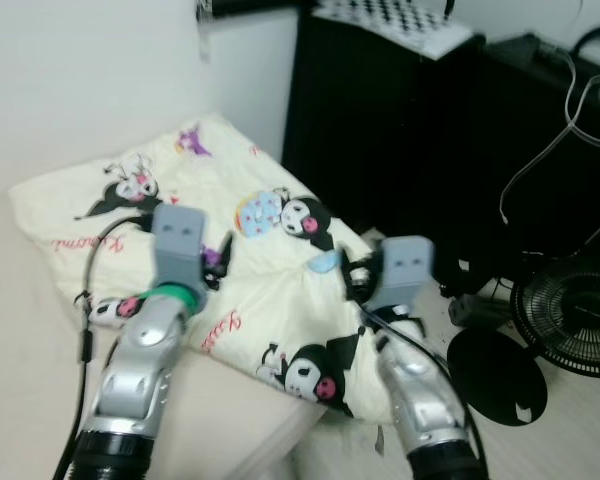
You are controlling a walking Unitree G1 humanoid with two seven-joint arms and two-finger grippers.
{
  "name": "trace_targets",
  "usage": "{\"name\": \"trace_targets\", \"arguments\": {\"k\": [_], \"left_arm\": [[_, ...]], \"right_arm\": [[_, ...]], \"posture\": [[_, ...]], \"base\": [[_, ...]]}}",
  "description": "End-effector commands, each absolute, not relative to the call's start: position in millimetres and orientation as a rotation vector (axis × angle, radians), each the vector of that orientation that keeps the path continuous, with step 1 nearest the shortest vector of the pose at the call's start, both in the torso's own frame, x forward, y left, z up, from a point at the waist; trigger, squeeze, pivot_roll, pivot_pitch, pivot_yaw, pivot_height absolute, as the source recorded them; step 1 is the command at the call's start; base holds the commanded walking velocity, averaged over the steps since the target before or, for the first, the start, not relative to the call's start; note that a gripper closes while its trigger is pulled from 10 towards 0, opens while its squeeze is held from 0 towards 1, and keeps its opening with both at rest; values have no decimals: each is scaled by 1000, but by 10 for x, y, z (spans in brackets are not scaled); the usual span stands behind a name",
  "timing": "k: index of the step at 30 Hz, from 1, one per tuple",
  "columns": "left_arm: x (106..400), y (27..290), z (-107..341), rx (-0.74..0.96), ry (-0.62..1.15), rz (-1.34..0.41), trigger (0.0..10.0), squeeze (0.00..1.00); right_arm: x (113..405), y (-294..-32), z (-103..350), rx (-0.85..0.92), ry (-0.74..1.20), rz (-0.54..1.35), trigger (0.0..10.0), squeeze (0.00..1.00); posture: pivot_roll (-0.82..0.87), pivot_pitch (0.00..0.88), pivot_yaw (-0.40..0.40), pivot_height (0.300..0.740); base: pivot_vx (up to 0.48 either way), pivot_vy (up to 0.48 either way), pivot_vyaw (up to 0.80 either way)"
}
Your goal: Clean up the room
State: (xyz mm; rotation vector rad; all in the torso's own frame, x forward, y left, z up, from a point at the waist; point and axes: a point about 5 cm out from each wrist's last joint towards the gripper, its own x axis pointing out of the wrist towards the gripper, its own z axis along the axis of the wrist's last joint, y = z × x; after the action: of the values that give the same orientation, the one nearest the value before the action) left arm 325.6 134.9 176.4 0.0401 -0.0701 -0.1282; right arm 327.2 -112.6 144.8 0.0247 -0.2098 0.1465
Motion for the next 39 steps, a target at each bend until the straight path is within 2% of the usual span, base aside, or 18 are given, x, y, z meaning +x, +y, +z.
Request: {"name": "trace_targets", "arguments": {"k": [1, 22, 39], "left_arm": [[3225, 1285, 1718, 23, -58, -159, 10000, 0], [3234, 1299, 1730, 27, -68, -147, 10000, 0], [3247, 1336, 1727, 19, -66, -125, 10000, 0]], "right_arm": [[3251, -1206, 1370, 33, -183, 115, 10000, 0], [3259, -1211, 1374, 32, -184, 110, 10000, 0], [3266, -1206, 1375, 31, -183, 114, 10000, 0]], "posture": [[11, 62, 7, 740], [12, 62, 8, 740], [13, 59, 6, 740]], "base": [[0, 0, 0], [0, 0, 0], [-339, 0, 0]]}}
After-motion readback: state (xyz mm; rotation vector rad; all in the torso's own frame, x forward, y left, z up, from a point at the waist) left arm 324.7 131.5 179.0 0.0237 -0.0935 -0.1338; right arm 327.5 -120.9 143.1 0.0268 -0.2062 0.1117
